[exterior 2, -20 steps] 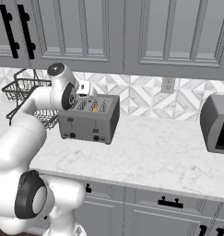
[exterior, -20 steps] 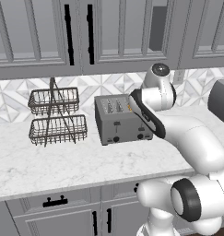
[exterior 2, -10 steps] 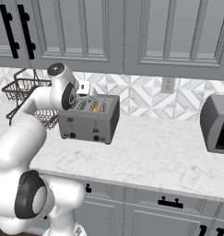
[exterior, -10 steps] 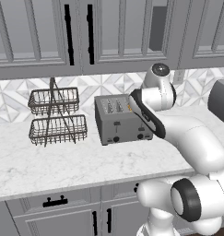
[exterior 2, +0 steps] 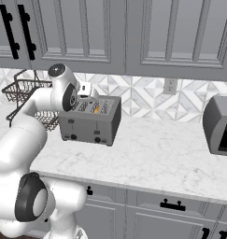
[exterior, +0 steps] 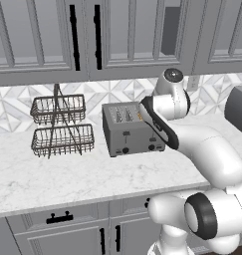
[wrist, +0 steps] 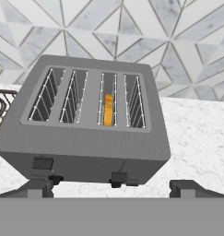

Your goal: Start the toaster. Once the lever pops up, take the bread to the plate on the dining counter.

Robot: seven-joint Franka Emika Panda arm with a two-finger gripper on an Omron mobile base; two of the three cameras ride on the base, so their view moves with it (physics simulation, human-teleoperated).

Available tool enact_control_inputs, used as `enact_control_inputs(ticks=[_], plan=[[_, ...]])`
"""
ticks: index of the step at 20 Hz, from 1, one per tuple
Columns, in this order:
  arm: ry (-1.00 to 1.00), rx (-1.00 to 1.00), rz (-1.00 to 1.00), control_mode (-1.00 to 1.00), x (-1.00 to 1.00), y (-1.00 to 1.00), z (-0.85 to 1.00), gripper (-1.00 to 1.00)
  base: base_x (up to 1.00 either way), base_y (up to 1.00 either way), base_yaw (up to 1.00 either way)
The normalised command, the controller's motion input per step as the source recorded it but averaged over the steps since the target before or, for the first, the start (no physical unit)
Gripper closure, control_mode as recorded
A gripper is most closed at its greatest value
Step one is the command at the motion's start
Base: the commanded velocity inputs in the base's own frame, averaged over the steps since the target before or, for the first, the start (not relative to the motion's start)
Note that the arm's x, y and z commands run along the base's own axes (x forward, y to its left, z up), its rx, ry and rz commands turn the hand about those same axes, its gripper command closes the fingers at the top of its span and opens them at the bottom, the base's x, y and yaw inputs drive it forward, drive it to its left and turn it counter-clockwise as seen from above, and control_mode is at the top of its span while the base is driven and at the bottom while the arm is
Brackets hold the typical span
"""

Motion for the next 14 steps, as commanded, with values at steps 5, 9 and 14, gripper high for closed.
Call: enact_control_inputs(ticks=[5,9,14], plan=[[0.0,0.0,0.0,-1.0,0.0,0.0,0.0,-1.0,0.0,0.0,0.0],[0.0,0.0,0.0,-1.0,0.0,0.0,0.0,-1.0,0.0,0.0,0.0],[0.0,0.0,0.0,-1.0,0.0,0.0,0.0,-1.0,0.0,0.0,0.0]])
